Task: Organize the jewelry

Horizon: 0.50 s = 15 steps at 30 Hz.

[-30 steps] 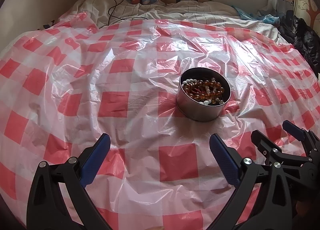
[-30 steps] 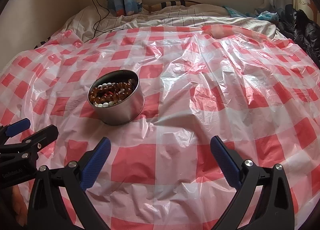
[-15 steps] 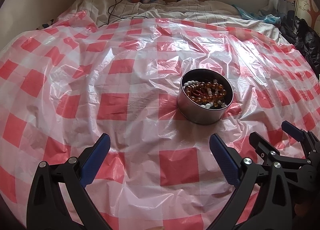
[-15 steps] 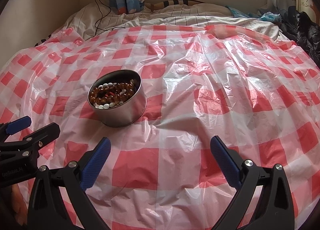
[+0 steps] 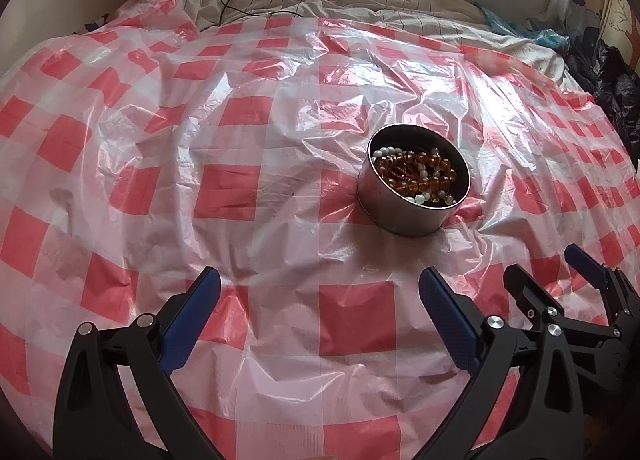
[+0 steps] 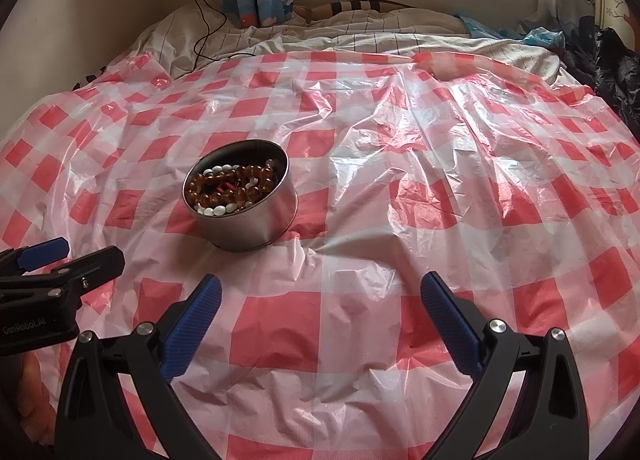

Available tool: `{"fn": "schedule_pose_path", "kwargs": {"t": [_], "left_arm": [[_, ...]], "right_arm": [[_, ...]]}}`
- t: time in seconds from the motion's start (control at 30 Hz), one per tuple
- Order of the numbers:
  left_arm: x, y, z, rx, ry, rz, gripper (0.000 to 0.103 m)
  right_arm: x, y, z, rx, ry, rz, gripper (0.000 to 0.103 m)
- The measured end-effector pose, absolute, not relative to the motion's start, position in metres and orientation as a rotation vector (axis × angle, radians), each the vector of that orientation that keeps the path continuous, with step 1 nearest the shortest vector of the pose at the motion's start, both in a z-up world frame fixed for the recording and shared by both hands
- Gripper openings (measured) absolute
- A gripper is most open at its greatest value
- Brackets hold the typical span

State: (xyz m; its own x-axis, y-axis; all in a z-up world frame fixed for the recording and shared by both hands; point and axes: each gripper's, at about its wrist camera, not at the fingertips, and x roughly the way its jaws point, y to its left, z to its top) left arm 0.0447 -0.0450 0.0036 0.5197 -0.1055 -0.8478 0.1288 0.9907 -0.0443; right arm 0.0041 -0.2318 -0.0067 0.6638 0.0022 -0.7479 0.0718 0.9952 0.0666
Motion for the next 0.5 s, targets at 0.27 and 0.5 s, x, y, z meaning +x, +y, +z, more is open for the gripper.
{"fn": "schedule_pose_path", "kwargs": {"t": [0.27,0.5], "left_arm": [[0.039,-0.043,0.004,0.017,1.037,-0.161,0.095],[0.031,-0.035,0.005,-0.027,1.029,-0.179,0.095]], "right_arm": [[-0.003,-0.232,-0.004,0.089,0.85,-0.042,0.096],[-0.006,-0.231,-0.002,0.081,0.852,-0.035,0.095]]}}
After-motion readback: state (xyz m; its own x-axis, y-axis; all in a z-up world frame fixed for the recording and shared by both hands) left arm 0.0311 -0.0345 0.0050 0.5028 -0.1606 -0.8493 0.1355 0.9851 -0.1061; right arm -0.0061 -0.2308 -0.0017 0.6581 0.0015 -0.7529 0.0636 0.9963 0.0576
